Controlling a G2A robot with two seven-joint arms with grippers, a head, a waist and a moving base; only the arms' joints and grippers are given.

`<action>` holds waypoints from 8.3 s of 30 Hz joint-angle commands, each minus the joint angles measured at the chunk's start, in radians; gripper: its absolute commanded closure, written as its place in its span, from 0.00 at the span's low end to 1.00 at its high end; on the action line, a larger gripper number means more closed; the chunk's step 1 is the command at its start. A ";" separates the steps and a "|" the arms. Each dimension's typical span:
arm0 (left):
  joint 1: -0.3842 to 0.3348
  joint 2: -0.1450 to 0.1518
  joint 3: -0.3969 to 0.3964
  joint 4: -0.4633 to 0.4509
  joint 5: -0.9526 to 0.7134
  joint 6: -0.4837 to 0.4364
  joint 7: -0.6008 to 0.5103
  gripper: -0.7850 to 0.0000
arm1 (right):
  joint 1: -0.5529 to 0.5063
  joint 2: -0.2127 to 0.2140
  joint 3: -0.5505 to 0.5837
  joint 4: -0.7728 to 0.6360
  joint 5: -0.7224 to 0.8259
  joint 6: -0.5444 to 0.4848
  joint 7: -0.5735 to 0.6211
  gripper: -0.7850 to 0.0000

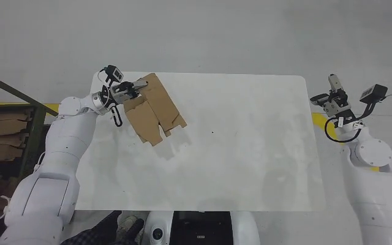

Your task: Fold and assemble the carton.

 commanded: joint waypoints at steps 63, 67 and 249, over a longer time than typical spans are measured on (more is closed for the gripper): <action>-0.253 -0.098 0.658 -0.223 -0.050 0.157 -0.157 1.00 | 0.039 -0.045 -0.290 -0.035 0.160 -0.078 0.546 0.00; -0.253 -0.098 0.658 -0.223 -0.050 0.157 -0.157 1.00 | 0.039 -0.045 -0.290 -0.035 0.160 -0.078 0.546 0.00; -0.102 -0.193 0.321 -0.189 0.069 0.184 -0.075 0.69 | -0.253 -0.102 -0.240 -0.266 -0.107 -0.033 -0.071 1.00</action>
